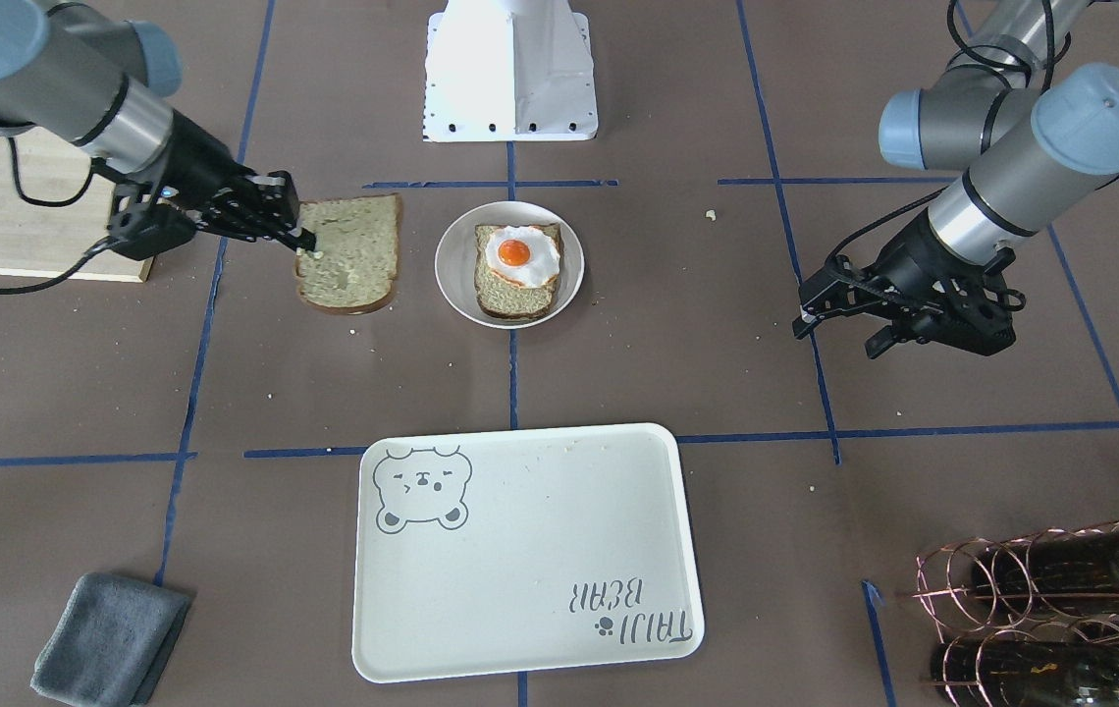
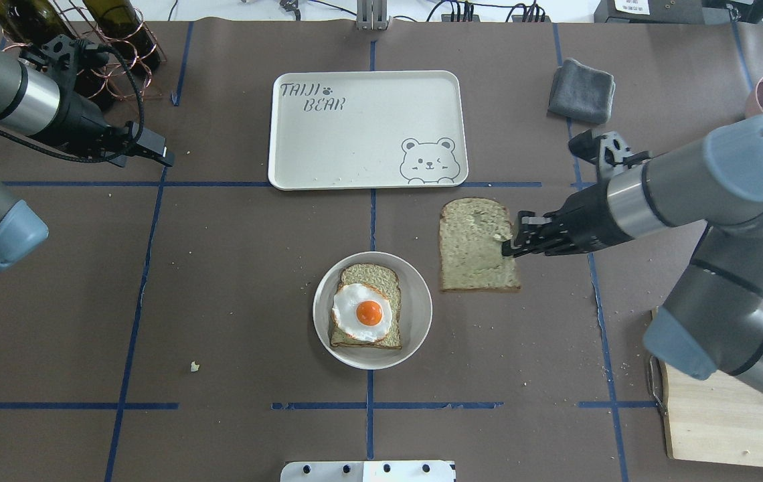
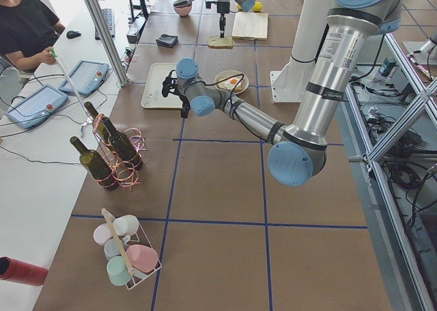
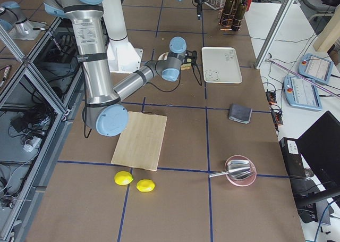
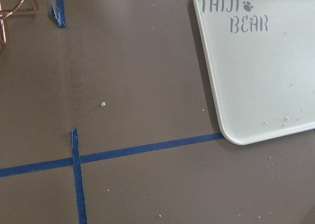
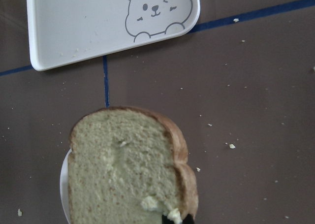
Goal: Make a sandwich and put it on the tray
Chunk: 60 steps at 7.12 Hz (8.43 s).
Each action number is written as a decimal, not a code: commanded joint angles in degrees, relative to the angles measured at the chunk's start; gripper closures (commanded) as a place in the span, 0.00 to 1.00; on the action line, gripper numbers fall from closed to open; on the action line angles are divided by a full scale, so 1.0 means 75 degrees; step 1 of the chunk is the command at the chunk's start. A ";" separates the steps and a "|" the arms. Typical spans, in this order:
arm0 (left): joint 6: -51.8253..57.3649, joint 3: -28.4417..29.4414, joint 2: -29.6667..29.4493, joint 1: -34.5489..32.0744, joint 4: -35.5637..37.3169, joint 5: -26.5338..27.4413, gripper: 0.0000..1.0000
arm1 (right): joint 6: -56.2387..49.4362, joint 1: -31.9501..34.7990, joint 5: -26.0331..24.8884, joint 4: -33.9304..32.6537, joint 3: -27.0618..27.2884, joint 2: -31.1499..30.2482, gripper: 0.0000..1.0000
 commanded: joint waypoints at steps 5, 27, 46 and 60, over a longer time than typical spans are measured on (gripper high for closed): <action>-0.0030 0.0038 0.0000 0.0036 -0.0003 -0.0002 0.00 | 0.0257 -0.1787 -0.1982 -0.1232 -0.1194 0.2048 1.00; -0.3733 0.0143 -0.1253 0.4219 0.0102 0.2928 0.63 | -0.4185 0.2009 0.0468 -0.3727 -0.0808 0.0724 0.00; -0.7762 0.3150 -0.3383 0.2169 -0.1187 0.2725 1.00 | -1.0936 0.5969 0.1463 -0.5099 -0.2344 -0.1140 0.00; -0.5825 0.2823 -0.2595 0.1677 -0.1320 0.3396 0.00 | -1.0853 0.6158 0.1476 -0.4302 -0.2413 -0.1280 0.00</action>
